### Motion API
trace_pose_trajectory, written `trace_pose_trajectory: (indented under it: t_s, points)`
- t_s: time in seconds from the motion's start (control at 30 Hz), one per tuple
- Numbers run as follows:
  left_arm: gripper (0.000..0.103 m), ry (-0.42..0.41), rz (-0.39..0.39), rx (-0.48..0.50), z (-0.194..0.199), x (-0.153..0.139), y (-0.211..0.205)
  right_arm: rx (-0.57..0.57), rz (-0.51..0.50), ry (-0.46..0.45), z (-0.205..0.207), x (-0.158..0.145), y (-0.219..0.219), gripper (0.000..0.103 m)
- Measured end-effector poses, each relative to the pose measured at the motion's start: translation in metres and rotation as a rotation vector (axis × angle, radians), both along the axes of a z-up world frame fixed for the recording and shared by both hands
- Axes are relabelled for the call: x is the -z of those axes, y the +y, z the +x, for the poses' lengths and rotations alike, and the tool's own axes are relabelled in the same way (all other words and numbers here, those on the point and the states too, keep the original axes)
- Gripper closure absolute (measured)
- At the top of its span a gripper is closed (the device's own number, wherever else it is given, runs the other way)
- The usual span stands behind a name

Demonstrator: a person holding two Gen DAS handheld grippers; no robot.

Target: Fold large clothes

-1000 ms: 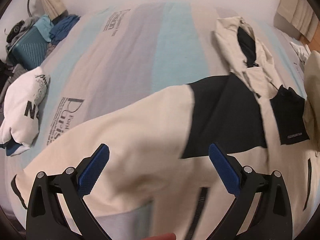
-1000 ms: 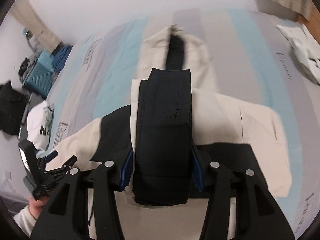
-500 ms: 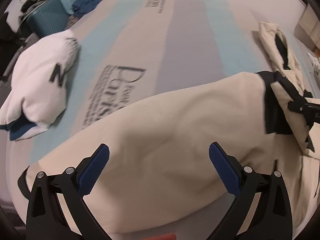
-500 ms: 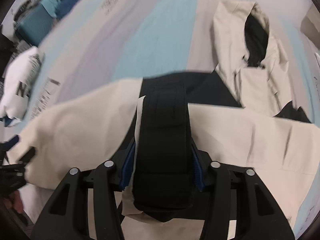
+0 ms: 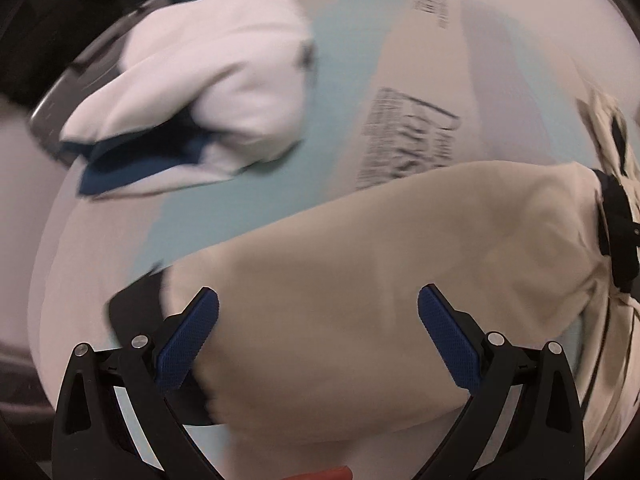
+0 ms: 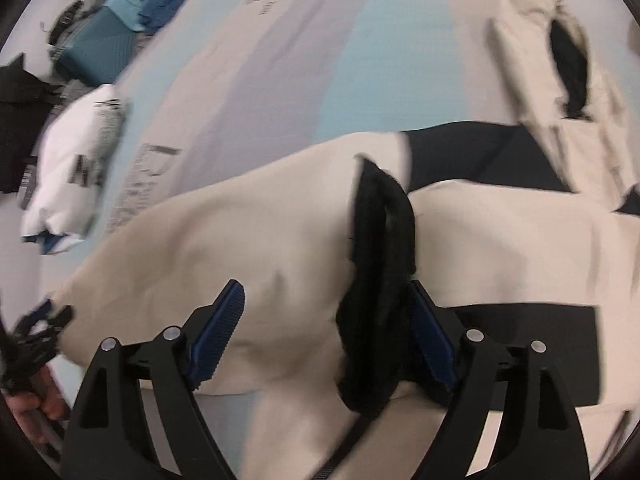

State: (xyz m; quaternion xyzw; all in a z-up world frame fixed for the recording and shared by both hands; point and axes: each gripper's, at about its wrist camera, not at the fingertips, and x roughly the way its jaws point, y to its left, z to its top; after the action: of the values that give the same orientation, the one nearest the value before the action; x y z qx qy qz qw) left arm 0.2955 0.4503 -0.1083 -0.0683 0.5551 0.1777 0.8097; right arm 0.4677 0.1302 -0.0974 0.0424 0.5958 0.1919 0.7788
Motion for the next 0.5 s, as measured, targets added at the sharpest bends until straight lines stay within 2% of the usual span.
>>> trace_pose_trajectory:
  t_s: [0.1,0.17,0.2,0.37,0.5]
  points:
    - [0.006,-0.006,-0.024,-0.023,-0.015,-0.002,0.025,-0.027,0.002,-0.014,-0.006,-0.007,0.014,0.020]
    - [0.006,-0.019,-0.043,-0.020,-0.023,-0.006,0.035,-0.036,-0.034,-0.071,-0.015,-0.017,0.023,0.016]
    - [0.006,-0.026,-0.015,-0.035,-0.030,-0.011,0.042,-0.037,-0.041,-0.095,-0.019,-0.021,0.024,0.014]
    - [0.006,-0.050,-0.022,-0.110,-0.059,-0.021,0.075,-0.063,-0.100,-0.158,-0.028,-0.030,0.023,0.014]
    - [0.006,-0.027,-0.060,-0.173,-0.075,-0.006,0.105,-0.073,-0.146,-0.166,-0.028,-0.028,0.020,0.014]
